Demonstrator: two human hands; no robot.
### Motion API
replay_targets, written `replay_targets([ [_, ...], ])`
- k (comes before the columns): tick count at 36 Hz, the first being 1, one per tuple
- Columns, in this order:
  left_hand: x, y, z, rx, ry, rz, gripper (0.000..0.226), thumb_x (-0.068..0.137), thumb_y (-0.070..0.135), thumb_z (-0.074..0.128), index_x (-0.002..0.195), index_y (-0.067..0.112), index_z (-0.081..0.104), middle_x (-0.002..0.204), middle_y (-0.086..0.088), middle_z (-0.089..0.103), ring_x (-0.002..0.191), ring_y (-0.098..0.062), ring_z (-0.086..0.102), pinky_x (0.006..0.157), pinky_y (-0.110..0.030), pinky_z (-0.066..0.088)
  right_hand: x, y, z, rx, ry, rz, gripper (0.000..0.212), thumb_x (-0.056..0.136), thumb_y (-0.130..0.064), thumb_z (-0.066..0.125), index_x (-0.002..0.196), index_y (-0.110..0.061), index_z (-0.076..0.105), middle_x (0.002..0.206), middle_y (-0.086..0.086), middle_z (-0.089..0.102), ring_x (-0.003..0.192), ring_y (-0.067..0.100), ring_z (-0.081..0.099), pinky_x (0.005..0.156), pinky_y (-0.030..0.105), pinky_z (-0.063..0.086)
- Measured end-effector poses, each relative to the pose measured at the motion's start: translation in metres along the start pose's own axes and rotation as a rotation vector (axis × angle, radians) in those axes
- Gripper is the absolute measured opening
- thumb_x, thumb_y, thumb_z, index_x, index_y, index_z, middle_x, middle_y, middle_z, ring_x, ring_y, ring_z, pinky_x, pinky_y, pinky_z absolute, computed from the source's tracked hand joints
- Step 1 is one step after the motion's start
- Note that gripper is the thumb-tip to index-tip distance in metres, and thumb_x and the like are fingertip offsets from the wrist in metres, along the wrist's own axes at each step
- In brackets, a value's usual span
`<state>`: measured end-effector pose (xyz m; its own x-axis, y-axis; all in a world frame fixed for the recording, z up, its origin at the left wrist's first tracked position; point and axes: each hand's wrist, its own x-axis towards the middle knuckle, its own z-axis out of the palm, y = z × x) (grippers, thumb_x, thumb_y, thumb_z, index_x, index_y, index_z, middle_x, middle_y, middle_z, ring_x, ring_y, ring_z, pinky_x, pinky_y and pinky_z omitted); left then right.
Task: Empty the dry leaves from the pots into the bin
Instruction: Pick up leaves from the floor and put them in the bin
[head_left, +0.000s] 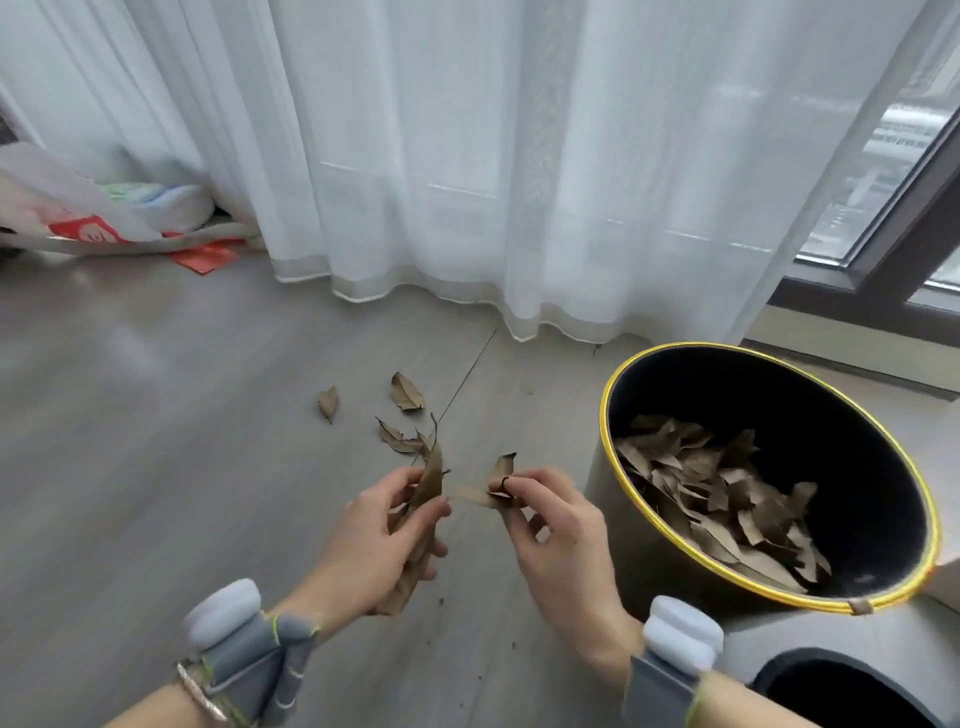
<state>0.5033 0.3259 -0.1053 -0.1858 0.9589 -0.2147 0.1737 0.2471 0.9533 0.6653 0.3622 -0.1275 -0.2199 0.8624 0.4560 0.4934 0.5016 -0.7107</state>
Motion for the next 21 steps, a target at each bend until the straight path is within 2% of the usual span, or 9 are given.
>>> replay_targets([
  [5,-0.007,0.065,0.011,-0.004,-0.047,0.092,0.013,0.091,0.021,0.059,0.100,0.013,0.061,0.078,0.006,0.068,0.064,-0.013,0.067,0.055,-0.027,0.056,0.022,-0.023,-0.044,0.055,0.142,-0.033,0.017,0.080,-0.005,0.067,0.092,-0.015,0.073,0.090,-0.012,0.062,0.079,0.007,0.060,0.062,0.011,0.048],
  [8,-0.007,0.101,0.031,-0.008,-0.106,0.115,0.017,0.092,0.023,0.057,0.104,0.011,0.060,0.085,0.003,0.067,0.066,-0.013,0.068,0.056,-0.026,0.057,0.032,-0.026,-0.078,0.037,0.220,-0.057,0.015,0.078,-0.007,0.064,0.088,-0.013,0.073,0.088,-0.009,0.064,0.076,0.007,0.059,0.060,0.010,0.045],
  [10,0.001,0.113,0.047,-0.001,-0.158,0.115,0.013,0.094,0.023,0.055,0.102,0.014,0.059,0.093,-0.002,0.066,0.067,-0.012,0.067,0.057,-0.028,0.058,0.036,-0.018,-0.094,0.008,0.239,-0.051,0.014,0.078,-0.004,0.066,0.088,-0.011,0.074,0.088,-0.008,0.064,0.076,0.009,0.060,0.063,0.014,0.047],
  [13,0.014,0.125,0.076,0.004,-0.255,0.046,0.014,0.096,0.023,0.051,0.102,0.012,0.057,0.093,-0.005,0.064,0.069,-0.017,0.065,0.063,-0.037,0.060,0.039,0.001,-0.118,-0.059,0.245,0.045,0.017,0.079,0.002,0.071,0.090,-0.010,0.074,0.087,-0.007,0.065,0.080,0.016,0.063,0.071,0.023,0.050],
  [16,0.030,0.128,0.109,0.077,-0.327,-0.015,0.016,0.098,0.025,0.048,0.107,0.013,0.053,0.079,-0.003,0.061,0.062,-0.020,0.062,0.056,-0.033,0.057,0.044,0.024,-0.134,-0.130,0.201,0.149,0.017,0.082,0.000,0.067,0.093,-0.011,0.074,0.088,-0.006,0.066,0.084,0.018,0.063,0.076,0.035,0.054],
  [18,0.039,0.127,0.126,0.211,-0.328,-0.033,0.023,0.098,0.028,0.047,0.113,0.012,0.053,0.073,-0.005,0.062,0.056,-0.020,0.062,0.052,-0.029,0.055,0.049,0.036,-0.140,-0.160,0.172,0.196,0.019,0.082,0.002,0.065,0.093,-0.011,0.074,0.089,-0.006,0.066,0.086,0.017,0.063,0.079,0.036,0.054],
  [19,0.045,0.127,0.136,0.305,-0.330,-0.007,0.027,0.097,0.030,0.047,0.115,0.011,0.053,0.080,-0.009,0.065,0.063,-0.024,0.066,0.058,-0.032,0.057,0.051,0.042,-0.146,-0.181,0.157,0.213,0.020,0.083,0.002,0.063,0.094,-0.010,0.074,0.090,-0.006,0.066,0.087,0.016,0.063,0.082,0.035,0.053],
  [21,0.057,0.125,0.148,0.511,-0.306,0.048,0.034,0.096,0.035,0.046,0.117,0.010,0.055,0.105,-0.014,0.067,0.092,-0.031,0.067,0.082,-0.038,0.055,0.056,0.049,-0.150,-0.218,0.088,0.253,0.020,0.083,0.002,0.062,0.096,-0.010,0.073,0.092,-0.004,0.066,0.090,0.016,0.063,0.084,0.030,0.051],
])
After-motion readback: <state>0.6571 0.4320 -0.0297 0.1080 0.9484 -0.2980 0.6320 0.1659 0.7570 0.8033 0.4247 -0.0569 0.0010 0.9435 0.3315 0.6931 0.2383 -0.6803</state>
